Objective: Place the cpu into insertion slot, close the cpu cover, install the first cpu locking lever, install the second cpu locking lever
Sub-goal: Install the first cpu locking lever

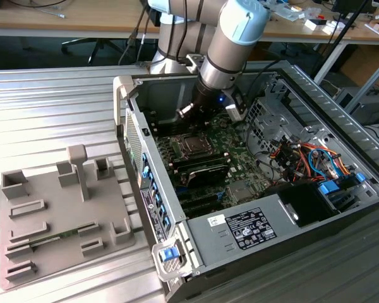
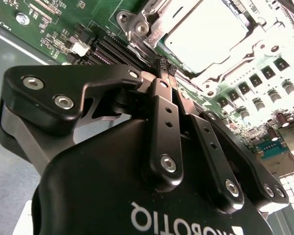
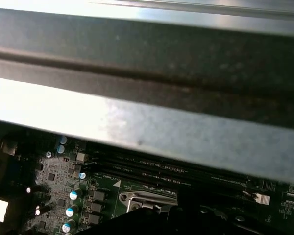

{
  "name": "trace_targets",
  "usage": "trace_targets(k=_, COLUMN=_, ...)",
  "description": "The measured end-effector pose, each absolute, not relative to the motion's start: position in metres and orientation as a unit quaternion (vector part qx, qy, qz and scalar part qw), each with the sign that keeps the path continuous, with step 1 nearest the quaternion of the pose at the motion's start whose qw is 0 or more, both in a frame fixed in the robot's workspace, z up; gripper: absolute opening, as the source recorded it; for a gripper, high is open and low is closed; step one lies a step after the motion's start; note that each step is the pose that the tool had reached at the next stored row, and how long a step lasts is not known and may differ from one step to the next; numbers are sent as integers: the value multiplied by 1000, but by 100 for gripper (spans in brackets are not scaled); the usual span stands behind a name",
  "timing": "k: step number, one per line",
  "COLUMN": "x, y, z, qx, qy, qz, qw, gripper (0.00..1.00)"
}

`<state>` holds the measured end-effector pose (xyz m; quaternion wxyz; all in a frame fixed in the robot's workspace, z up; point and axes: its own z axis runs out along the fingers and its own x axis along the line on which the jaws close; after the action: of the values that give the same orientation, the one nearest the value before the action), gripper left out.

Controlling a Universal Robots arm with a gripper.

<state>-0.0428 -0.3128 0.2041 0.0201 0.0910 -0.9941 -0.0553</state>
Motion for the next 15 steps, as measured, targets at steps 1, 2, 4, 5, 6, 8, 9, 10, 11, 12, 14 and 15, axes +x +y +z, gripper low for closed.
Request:
trace_targets(k=1, x=-42, y=-313, z=204, qx=91, qy=-994, qz=-55, qw=20, gripper=11)
trace_targets(k=2, x=-41, y=-313, z=204, qx=91, qy=-994, qz=-55, qw=20, gripper=11)
trace_targets(k=4, x=-39, y=-313, z=204, qx=91, qy=-994, qz=-55, qw=20, gripper=11)
trace_targets(k=5, x=-38, y=-313, z=204, qx=91, qy=-994, qz=-55, qw=20, gripper=11)
trace_targets(k=6, x=-37, y=-313, z=204, qx=91, qy=-994, qz=-55, qw=20, gripper=11)
trace_targets(k=8, x=-36, y=-313, z=204, qx=91, qy=-994, qz=-55, qw=20, gripper=11)
trace_targets(k=9, x=-36, y=-313, z=204, qx=91, qy=-994, qz=-55, qw=20, gripper=11)
trace_targets(k=10, x=-35, y=-313, z=204, qx=91, qy=-994, qz=-55, qw=20, gripper=11)
trace_targets(k=11, x=-35, y=-313, z=204, qx=91, qy=-994, qz=-55, qw=20, gripper=11)
trace_targets(k=12, x=-34, y=-313, z=204, qx=91, qy=-994, qz=-55, qw=20, gripper=11)
trace_targets(k=14, x=-33, y=-313, z=204, qx=91, qy=-994, qz=-55, qw=20, gripper=11)
trace_targets(k=15, x=-32, y=-313, z=204, qx=91, qy=-994, qz=-55, qw=20, gripper=11)
